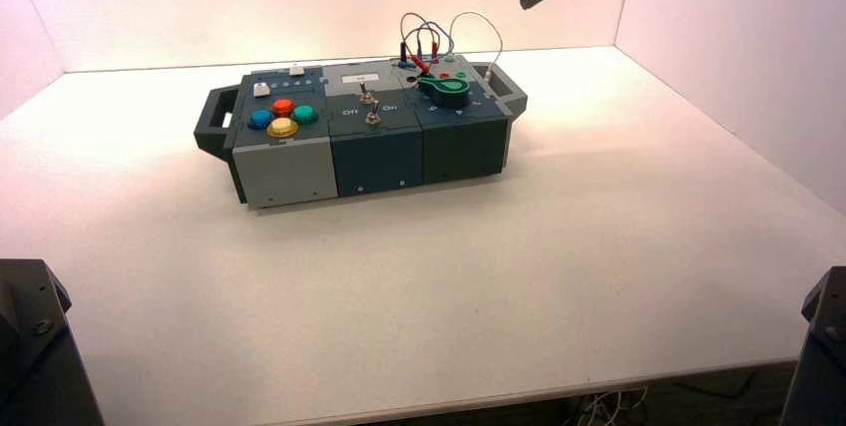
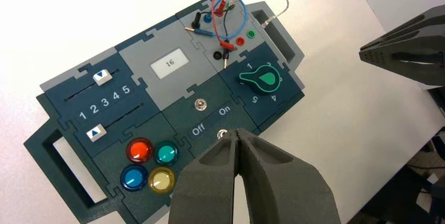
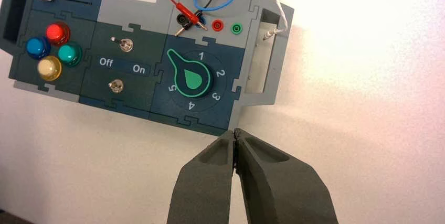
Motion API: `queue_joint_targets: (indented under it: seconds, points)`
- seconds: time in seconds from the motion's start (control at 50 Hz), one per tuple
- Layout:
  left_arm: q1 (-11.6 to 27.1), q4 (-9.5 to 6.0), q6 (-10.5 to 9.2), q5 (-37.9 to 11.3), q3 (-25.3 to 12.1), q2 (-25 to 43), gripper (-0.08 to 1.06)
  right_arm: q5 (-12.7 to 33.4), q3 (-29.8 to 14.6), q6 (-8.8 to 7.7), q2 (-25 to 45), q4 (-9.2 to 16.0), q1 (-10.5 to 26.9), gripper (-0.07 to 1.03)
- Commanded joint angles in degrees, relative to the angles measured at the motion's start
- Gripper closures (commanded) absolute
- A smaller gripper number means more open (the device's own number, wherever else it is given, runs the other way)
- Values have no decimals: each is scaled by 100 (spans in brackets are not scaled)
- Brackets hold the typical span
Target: Turn the knob to position 2.
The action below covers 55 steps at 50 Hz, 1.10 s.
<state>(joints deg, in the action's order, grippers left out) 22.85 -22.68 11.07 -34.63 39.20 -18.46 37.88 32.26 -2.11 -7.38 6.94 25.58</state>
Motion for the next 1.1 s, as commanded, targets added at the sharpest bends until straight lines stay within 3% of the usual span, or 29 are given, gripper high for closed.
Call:
queue_joint_targets:
  seconds: [0.02,0.38,0.74,1.1]
  points:
    - [-26,-18,-9,44,-79,-132,100,-18,-114,-18,-79,-9,53,99]
    - [-26,-44,-53,53,-79,-158,100,18,-185,-26,-88,-18,123,99]
    - [-26,-44,-53,308,-70,114,100,18,-624,26,580,35,949,99]
    - [-35,-44,-53,589,-97,360,100,26,-1107,97,1301,229,1187,99]
